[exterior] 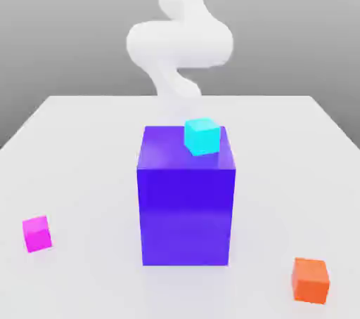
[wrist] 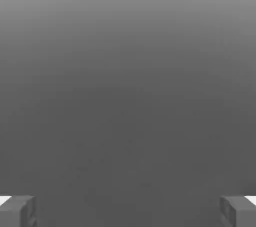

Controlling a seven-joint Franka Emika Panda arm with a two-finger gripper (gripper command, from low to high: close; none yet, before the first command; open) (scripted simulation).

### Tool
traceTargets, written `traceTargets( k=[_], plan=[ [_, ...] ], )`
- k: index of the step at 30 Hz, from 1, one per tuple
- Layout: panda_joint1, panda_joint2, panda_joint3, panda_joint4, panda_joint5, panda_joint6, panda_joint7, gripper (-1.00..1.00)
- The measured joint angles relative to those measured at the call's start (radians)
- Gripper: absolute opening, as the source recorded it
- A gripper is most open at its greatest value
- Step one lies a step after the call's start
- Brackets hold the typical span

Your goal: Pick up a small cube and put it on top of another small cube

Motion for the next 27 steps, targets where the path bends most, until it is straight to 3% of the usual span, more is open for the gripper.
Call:
traceTargets(
  k=[23,27],
  plan=[
    [-0.296,0.837,-0.319,-0.276,0.168,0.413,0.209,0.0],
    [-0.355,0.978,-0.27,-0.269,0.26,0.506,0.158,0.0]
  ],
)
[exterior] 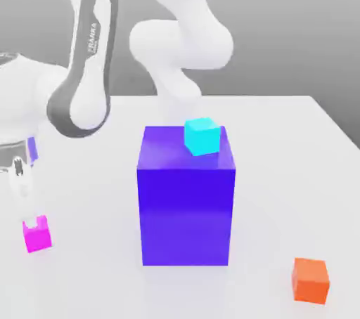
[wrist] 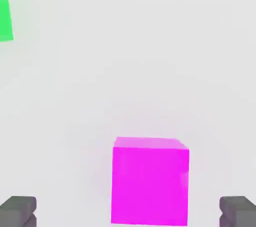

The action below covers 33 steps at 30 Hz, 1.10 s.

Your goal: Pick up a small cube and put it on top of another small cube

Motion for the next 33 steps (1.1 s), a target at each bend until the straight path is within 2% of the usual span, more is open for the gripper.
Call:
traceTargets(
  k=[2,3,10,16,22,31,33],
  plan=[
    [-0.05,0.07,0.062,0.016,0.061,0.052,-0.046,0.0],
    [-0.077,0.102,0.094,0.023,0.085,0.076,-0.064,-1.0],
    [-0.085,0.108,0.103,0.025,0.089,0.082,-0.066,-1.0],
    [0.005,-0.071,-0.025,-0.014,-0.089,-0.054,0.073,-1.0],
    [0.05,-0.004,-0.03,0.18,-0.101,-0.189,0.233,-1.0],
    [0.096,0.137,-0.032,0.509,-0.067,-0.386,0.463,-1.0],
    [0.095,0.18,-0.026,0.561,-0.049,-0.396,0.492,-1.0]
  ],
)
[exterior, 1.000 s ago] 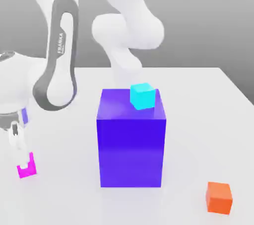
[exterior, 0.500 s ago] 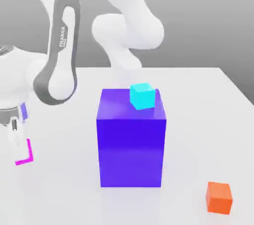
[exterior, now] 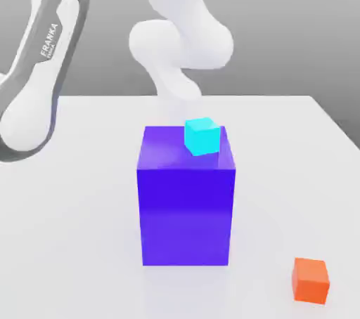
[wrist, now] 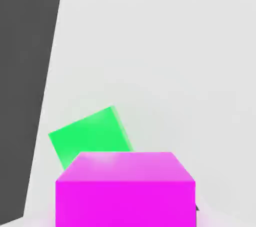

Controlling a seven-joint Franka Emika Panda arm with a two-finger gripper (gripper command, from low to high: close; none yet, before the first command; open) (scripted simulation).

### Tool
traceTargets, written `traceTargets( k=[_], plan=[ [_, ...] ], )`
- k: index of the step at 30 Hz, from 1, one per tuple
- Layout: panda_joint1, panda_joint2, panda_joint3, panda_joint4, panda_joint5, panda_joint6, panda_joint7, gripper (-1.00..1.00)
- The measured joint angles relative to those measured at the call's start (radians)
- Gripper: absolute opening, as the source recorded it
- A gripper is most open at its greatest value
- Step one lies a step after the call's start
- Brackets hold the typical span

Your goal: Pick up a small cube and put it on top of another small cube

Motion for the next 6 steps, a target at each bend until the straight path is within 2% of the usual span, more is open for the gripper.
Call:
traceTargets(
  k=[2,3,6],
  plan=[
    [-0.015,0.065,0.021,0.018,0.031,0.045,-0.01,-1.0],
    [-0.022,0.096,0.032,0.023,0.045,0.07,-0.018,1.0],
    [-0.022,0.096,0.032,0.023,0.045,0.07,-0.018,1.0]
  ],
)
